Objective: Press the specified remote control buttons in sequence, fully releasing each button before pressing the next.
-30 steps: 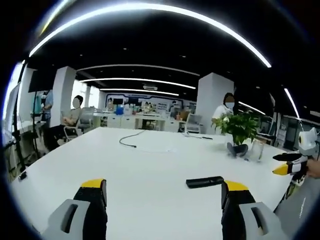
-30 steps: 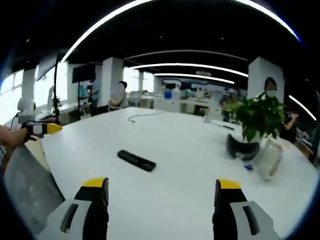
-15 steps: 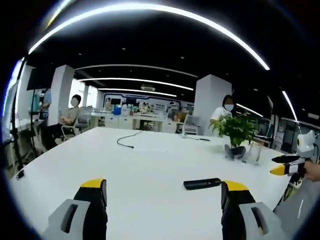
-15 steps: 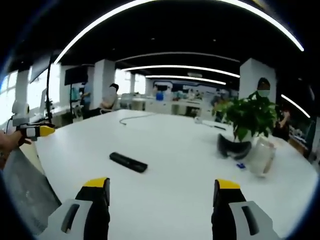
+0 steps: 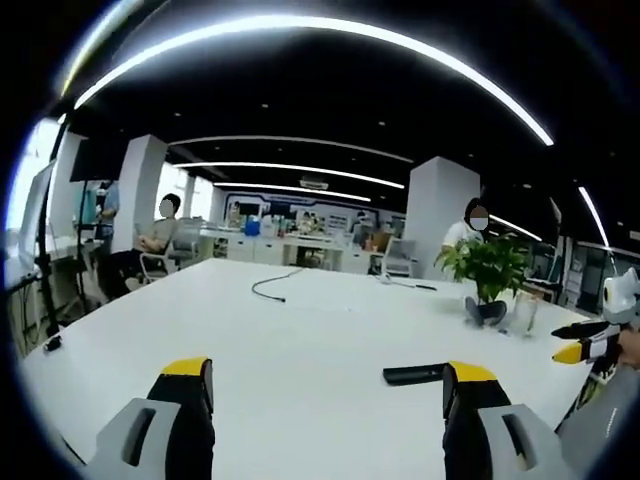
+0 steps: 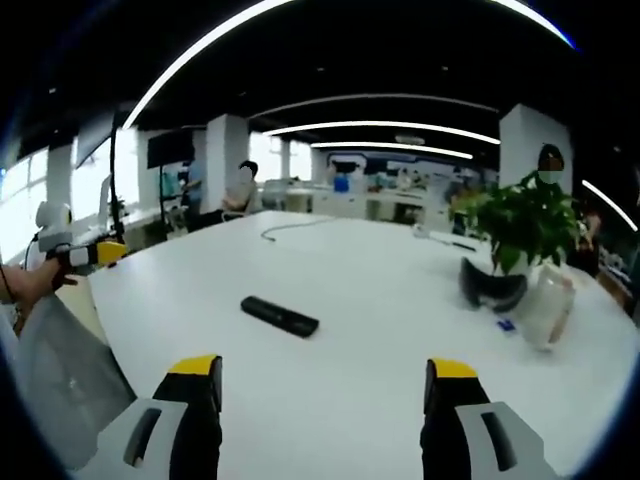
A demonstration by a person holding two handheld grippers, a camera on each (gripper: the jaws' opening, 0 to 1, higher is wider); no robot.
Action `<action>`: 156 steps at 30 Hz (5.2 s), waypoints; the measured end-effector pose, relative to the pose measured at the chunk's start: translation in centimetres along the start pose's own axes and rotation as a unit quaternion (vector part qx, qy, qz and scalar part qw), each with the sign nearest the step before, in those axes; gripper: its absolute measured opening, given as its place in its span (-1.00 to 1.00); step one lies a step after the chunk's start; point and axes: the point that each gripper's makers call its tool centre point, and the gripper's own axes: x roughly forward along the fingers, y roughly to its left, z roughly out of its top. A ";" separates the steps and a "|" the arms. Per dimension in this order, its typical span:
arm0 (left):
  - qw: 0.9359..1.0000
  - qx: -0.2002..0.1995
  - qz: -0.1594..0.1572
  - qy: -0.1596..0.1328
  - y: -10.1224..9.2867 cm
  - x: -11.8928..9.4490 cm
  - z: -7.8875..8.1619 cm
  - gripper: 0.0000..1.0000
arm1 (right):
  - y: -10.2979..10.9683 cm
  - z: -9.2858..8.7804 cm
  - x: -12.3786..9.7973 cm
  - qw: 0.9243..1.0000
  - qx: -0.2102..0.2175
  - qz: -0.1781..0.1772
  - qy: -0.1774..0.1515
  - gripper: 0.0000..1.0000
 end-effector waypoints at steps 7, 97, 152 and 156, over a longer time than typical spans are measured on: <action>0.998 -0.035 -0.043 0.004 -1.3 0.3 -0.3 0.96 | -1.5 1.0 -1.0 0.999 0.009 -0.038 -0.032 0.64; 0.926 0.038 -0.293 0.237 -12.6 9.6 -7.9 0.79 | -1.1 0.1 -0.8 1.000 0.020 -0.002 -0.010 0.41; 0.824 0.249 -0.382 0.335 -14.3 17.4 -11.4 0.44 | -1.2 0.2 -0.6 1.000 0.026 0.001 -0.012 0.33; 0.812 0.270 -0.390 0.341 -14.6 18.1 -11.5 0.42 | -1.3 0.1 -0.6 1.000 0.027 0.000 -0.010 0.32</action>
